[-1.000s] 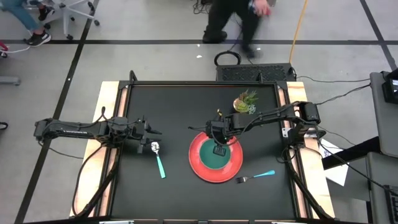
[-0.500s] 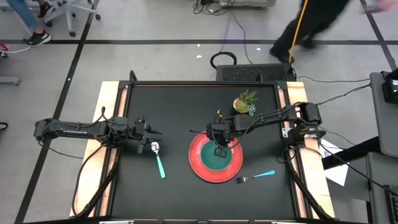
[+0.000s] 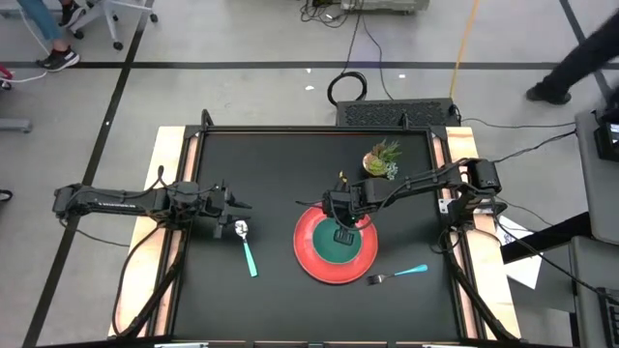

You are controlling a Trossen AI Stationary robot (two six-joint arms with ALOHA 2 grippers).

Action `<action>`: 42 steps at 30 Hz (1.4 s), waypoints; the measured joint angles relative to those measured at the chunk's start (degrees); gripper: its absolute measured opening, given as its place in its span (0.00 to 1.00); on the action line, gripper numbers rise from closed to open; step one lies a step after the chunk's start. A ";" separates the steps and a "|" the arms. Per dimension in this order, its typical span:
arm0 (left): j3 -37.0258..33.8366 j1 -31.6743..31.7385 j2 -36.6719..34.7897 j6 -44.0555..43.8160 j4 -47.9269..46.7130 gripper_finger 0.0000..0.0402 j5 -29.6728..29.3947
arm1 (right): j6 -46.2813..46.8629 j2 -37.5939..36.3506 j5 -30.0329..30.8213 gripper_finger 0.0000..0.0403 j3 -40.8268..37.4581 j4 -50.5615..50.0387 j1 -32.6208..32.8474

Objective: Set table place
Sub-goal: Put the green bowl on the orange plate

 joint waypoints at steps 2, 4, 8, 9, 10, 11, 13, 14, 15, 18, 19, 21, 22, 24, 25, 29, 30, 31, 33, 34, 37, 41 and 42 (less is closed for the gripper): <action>0.00 -0.02 0.00 0.00 0.00 0.36 0.00 | 0.17 -0.15 -0.27 0.00 -1.25 1.51 -0.33; 0.00 -0.02 0.02 0.00 0.08 0.36 0.00 | 0.21 -0.19 -0.29 0.00 -1.84 2.60 -0.57; 0.00 -0.02 0.00 0.00 0.11 0.36 0.00 | -0.03 -0.48 -0.36 0.00 -1.95 3.46 -0.57; 0.00 -0.02 0.00 0.00 0.11 0.36 0.00 | -0.06 -0.57 -0.36 0.00 -1.96 3.45 -0.57; 0.00 -0.02 0.00 0.00 0.11 0.36 0.00 | -0.06 -0.85 -0.36 0.00 -2.00 3.43 -0.57; 0.00 -0.02 0.02 0.00 0.11 0.36 0.00 | -0.06 -1.05 -0.34 0.00 -2.06 3.39 -0.57; 0.00 -0.02 0.00 0.00 0.11 0.36 0.00 | -0.07 -1.49 -0.28 0.00 -2.13 3.35 -0.54; 0.00 -0.01 0.02 0.00 0.09 0.36 0.00 | -0.16 -1.72 -0.15 0.01 -2.14 3.26 -0.50; 0.00 -0.02 0.00 0.00 0.09 0.36 0.00 | -0.24 -1.91 0.07 0.02 -2.14 3.24 -0.46; 0.00 -0.02 0.00 0.02 0.09 0.36 -0.02 | -0.33 -2.35 0.28 0.07 -2.22 2.73 -0.46; 0.00 0.00 0.00 0.02 0.09 0.36 -0.02 | -0.30 -2.38 0.26 0.08 -2.22 2.61 -0.48; 0.00 -0.02 0.02 0.02 0.09 0.36 -0.02 | 0.02 -2.38 0.24 0.11 -2.22 2.76 -0.53; 0.00 -0.02 0.00 0.02 0.07 0.36 -0.02 | 0.18 -2.38 0.20 0.12 -2.22 2.73 -0.51; 0.00 -0.01 0.02 0.02 0.06 0.36 -0.02 | 0.23 -2.38 0.11 0.14 -2.22 2.92 -0.51; 0.00 -0.02 0.01 0.02 0.05 0.36 -0.01 | 0.23 -2.38 0.02 0.15 -2.22 2.97 -0.51; 0.00 -0.02 0.00 0.03 0.03 0.36 -0.02 | 0.32 -2.40 -0.04 0.17 -2.22 3.02 -0.51; 0.00 -0.02 0.02 0.02 0.04 0.36 -0.02 | 0.25 -2.40 -0.05 0.17 -2.22 3.04 -0.51; 0.00 -0.02 0.00 0.04 0.02 0.36 -0.02 | 0.25 -2.40 -0.14 0.17 -2.22 3.06 -0.51; 0.00 -0.01 0.02 0.04 0.02 0.36 -0.02 | 0.04 -2.44 -1.18 0.18 -2.22 3.13 -0.51; 0.00 0.00 0.00 0.03 0.02 0.36 -0.02 | -0.19 -2.45 -1.38 0.19 -2.22 3.19 -0.51; 0.00 -0.02 0.02 0.04 0.00 0.36 -0.02 | -0.22 -2.47 -1.45 0.22 -2.20 3.19 -0.46; 0.00 -0.01 0.00 0.04 0.00 0.36 -0.02 | -0.22 -2.47 -2.21 0.28 -2.20 3.29 -0.46; 0.00 -0.01 0.02 0.04 0.00 0.36 -0.02 | -0.21 -2.47 -2.93 0.29 -2.20 3.41 -0.49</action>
